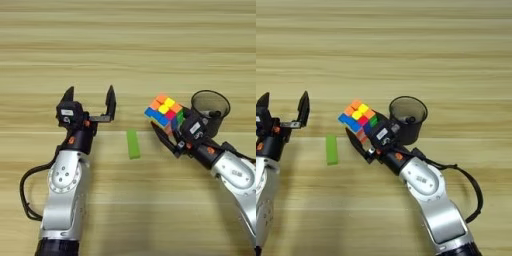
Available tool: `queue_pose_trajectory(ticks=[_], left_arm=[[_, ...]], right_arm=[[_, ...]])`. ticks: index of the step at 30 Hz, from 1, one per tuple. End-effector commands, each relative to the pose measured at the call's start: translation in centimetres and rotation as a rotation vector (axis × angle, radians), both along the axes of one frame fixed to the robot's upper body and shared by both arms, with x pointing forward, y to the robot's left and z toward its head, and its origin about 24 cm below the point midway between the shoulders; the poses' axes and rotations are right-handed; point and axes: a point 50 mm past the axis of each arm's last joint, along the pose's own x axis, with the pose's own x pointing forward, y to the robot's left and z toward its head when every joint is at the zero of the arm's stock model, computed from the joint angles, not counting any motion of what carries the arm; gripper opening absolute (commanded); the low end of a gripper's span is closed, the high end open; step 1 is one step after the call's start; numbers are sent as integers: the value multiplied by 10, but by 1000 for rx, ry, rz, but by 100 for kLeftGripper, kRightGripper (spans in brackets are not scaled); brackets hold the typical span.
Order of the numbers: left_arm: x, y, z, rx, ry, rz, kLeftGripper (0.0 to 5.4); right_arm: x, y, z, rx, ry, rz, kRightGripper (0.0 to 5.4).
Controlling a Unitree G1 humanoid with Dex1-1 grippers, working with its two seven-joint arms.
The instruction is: Move the objects on the table
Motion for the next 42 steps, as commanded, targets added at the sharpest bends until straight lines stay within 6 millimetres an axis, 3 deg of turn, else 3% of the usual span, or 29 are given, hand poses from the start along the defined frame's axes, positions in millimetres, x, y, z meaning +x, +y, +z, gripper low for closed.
queue_pose_trajectory(ticks=[1,10,19,29,32,38,42], left_arm=[[6,8,-6,42,44,75,540],[8,8,-11,70,70,87,540],[8,7,-11,63,72,95,540],[6,6,-11,62,72,100,540],[6,5,-10,63,71,102,540],[7,5,-8,62,67,117,540],[6,3,-7,60,67,118,540]], right_arm=[[5,-4,15,42,-59,-28,334],[18,-33,44,177,-160,-205,334],[43,-105,57,232,-196,-595,334],[55,-152,46,181,-147,-846,334],[57,-163,33,173,-70,-888,334],[55,-171,15,132,16,-890,334],[48,-169,-8,104,112,-874,334]])
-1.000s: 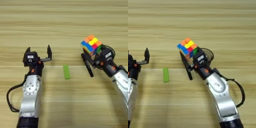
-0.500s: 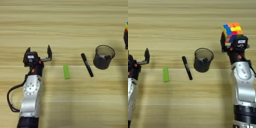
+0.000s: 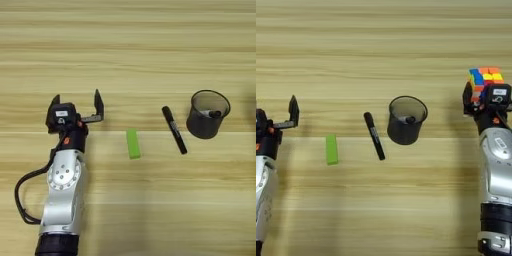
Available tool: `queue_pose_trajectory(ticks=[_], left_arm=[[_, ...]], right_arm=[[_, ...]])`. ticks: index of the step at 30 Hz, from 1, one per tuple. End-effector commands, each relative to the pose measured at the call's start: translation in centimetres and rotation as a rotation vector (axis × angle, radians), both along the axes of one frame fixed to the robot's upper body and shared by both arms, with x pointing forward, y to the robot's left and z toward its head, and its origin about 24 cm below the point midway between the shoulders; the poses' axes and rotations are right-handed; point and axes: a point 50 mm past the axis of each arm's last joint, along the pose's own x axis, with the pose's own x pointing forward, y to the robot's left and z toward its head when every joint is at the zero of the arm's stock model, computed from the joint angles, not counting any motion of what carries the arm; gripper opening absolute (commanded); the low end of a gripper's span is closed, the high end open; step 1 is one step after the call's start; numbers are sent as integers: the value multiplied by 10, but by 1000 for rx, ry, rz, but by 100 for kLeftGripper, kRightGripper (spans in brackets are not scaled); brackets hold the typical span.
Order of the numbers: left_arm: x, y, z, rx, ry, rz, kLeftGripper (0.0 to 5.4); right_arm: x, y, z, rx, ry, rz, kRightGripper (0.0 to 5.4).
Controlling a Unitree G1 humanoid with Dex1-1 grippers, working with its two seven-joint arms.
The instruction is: Move the objects on the table
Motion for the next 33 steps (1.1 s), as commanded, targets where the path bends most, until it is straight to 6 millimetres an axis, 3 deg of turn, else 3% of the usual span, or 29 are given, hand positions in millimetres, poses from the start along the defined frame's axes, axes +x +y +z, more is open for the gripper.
queue_pose_trajectory(ticks=[1,6,12,22,26,33], left_arm=[[0,-3,1,7,11,1,540],[-1,-2,2,11,14,7,540],[-1,-1,2,13,16,9,540],[0,1,2,15,14,14,540],[1,3,2,20,11,22,540],[1,3,2,22,13,22,540]], right_arm=[[-7,1,-26,19,113,25,334],[-17,19,-46,81,201,93,334],[-30,33,-56,142,258,136,334],[-46,36,-73,143,324,111,334],[-44,36,-72,134,313,98,419],[-42,33,-54,63,194,80,497]])
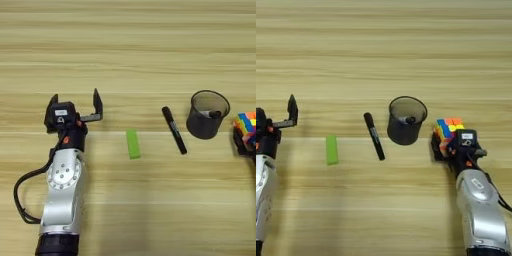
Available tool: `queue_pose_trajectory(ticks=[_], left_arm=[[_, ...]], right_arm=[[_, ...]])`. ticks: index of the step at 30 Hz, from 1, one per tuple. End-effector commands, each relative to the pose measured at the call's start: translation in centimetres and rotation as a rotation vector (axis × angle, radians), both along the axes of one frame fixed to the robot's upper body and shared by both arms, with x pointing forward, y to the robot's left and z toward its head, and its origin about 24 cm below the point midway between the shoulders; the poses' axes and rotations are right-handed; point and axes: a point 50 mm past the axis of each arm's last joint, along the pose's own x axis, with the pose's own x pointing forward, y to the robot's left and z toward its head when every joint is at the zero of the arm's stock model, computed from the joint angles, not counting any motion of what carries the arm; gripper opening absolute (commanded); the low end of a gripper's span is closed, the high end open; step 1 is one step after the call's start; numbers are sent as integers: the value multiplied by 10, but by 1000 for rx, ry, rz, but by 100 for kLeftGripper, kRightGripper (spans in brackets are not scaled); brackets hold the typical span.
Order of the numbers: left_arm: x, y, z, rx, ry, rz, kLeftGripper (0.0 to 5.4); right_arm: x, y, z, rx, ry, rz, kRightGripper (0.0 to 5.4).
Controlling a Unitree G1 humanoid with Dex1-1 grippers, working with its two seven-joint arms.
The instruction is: Move the objects on the table
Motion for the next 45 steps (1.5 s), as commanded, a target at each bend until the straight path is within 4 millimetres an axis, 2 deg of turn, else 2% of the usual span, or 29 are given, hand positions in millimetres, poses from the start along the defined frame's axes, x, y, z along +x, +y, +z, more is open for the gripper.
queue_pose_trajectory(ticks=[1,4,17,31,35,45], left_arm=[[1,1,0,8,6,5,540],[1,1,0,7,6,5,540],[1,1,-1,10,9,2,540],[3,-2,-2,32,15,-7,540],[3,2,-6,67,45,23,540],[6,-1,-13,97,86,17,540]], right_arm=[[3,-2,14,-47,-85,-11,512],[2,-2,21,-81,-130,-10,537],[1,-8,42,-127,-277,-66,537],[-1,12,54,-26,-391,61,537],[-3,21,55,-8,-410,120,537],[-6,31,57,2,-435,179,537]])
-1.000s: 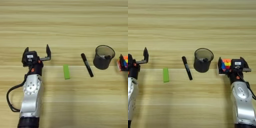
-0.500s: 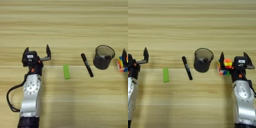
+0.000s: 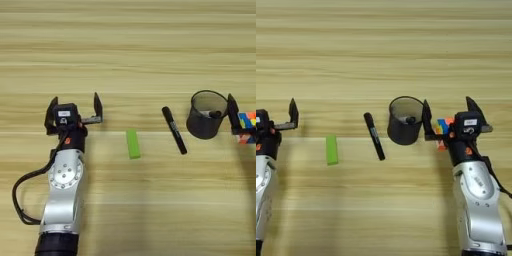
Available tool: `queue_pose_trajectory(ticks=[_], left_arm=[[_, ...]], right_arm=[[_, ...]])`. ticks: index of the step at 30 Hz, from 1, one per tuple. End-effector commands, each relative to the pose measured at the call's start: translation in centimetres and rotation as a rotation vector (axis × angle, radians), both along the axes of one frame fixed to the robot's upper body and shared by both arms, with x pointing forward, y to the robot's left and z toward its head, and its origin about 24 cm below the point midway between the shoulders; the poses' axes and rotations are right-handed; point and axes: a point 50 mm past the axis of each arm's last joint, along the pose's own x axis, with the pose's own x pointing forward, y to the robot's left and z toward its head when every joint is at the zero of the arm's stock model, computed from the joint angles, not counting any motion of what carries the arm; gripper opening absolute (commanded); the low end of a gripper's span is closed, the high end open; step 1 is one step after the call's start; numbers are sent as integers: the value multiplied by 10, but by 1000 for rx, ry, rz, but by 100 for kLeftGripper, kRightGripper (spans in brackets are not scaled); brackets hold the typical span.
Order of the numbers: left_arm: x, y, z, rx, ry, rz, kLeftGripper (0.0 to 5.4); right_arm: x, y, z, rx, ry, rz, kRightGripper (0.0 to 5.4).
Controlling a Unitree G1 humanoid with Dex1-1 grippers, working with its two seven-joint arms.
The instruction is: Move the objects on the table
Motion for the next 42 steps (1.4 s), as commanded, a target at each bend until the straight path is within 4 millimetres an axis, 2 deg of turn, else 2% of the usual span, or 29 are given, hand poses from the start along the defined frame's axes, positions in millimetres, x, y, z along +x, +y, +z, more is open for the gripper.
queue_pose_trajectory(ticks=[1,16,28,42], left_arm=[[3,0,-3,20,28,2,540],[4,-2,-7,40,44,-1,540],[4,-1,-7,37,45,1,540],[4,-1,-7,37,45,-4,540]], right_arm=[[-1,4,5,7,-31,22,537],[-9,16,18,48,-120,101,537],[-15,42,3,-2,-71,246,537],[-11,47,-9,-41,-38,278,537]])
